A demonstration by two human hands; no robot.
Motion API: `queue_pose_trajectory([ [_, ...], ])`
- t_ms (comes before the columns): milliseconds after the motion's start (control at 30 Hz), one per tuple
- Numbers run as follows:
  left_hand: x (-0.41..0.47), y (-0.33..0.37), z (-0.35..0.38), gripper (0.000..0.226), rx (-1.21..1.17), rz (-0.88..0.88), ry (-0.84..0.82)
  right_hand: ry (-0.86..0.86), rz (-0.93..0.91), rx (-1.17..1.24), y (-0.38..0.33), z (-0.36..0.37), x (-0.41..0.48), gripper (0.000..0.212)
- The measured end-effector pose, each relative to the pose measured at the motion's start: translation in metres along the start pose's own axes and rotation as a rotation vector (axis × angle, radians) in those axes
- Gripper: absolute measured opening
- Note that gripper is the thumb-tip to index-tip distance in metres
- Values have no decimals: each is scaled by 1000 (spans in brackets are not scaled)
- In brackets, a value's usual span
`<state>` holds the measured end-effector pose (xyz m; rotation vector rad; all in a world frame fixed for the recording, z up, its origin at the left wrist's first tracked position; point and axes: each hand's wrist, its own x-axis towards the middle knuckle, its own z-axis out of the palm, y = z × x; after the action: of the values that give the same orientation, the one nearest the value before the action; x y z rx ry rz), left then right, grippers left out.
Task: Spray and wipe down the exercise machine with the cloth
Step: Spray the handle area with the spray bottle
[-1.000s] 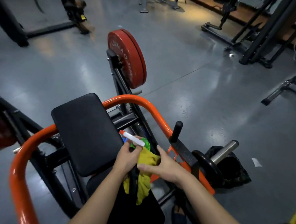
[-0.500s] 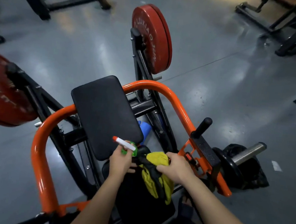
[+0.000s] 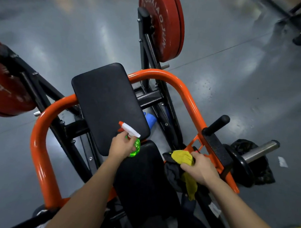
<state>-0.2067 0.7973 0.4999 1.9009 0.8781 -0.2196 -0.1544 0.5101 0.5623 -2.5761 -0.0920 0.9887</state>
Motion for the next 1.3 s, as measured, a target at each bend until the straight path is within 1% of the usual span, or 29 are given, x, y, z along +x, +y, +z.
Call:
queue_pose_trajectory([
  [133, 2, -8, 13, 27, 14, -26, -52, -3, -19, 28, -9, 2, 5, 30],
  [200, 6, -9, 16, 28, 20, -36, -4, -13, -36, 32, -11, 2, 9, 27],
  [300, 16, -5, 12, 30, -61, -76, 98, -4, -58, 20, -11, 0, 13, 27],
  [433, 24, -6, 8, 35, -66, -102, 108, 7, -62, 26, -9, -4, 16, 27],
  [500, 29, -10, 5, 39, 23, -113, 93, 9, -62, 27, -8, -5, 17, 30],
  [567, 37, -17, 0, 49, 159, -118, 77, 13, -63, 17, -6, -4, 17, 32],
  [633, 43, -23, -6, 52, 208, -150, 80, 10, -68, 11, -3, -2, 18, 30],
  [767, 46, -36, -16, 59, 146, -265, 106, -4, -68, 24, 1, -1, 16, 27],
  [833, 45, -42, -18, 62, 71, -267, 97, -4, -60, 21, 3, 1, 16, 27],
  [900, 44, -48, -18, 71, 22, -258, 72, -3, -53, 28, 3, 3, 16, 31],
  [967, 42, -53, -18, 86, 14, -257, 57, -1, -57, 19, 3, 5, 17, 39],
  [1033, 40, -56, -17, 98, 22, -274, 52, 3, -69, 18, 0, 5, 17, 38],
  [1100, 40, -55, -15, 99, 34, -287, 55, 13, -78, 23, -3, 4, 16, 40],
  [1133, 41, -56, -14, 98, 38, -308, 65, 14, -76, 23, -5, 3, 17, 40],
  [1200, 43, -57, -12, 100, 36, -360, 90, 11, -76, 20, -6, 3, 17, 30],
  [1300, 42, -54, -13, 118, 30, -412, 140, 11, -87, -2, -9, 3, 16, 26],
])
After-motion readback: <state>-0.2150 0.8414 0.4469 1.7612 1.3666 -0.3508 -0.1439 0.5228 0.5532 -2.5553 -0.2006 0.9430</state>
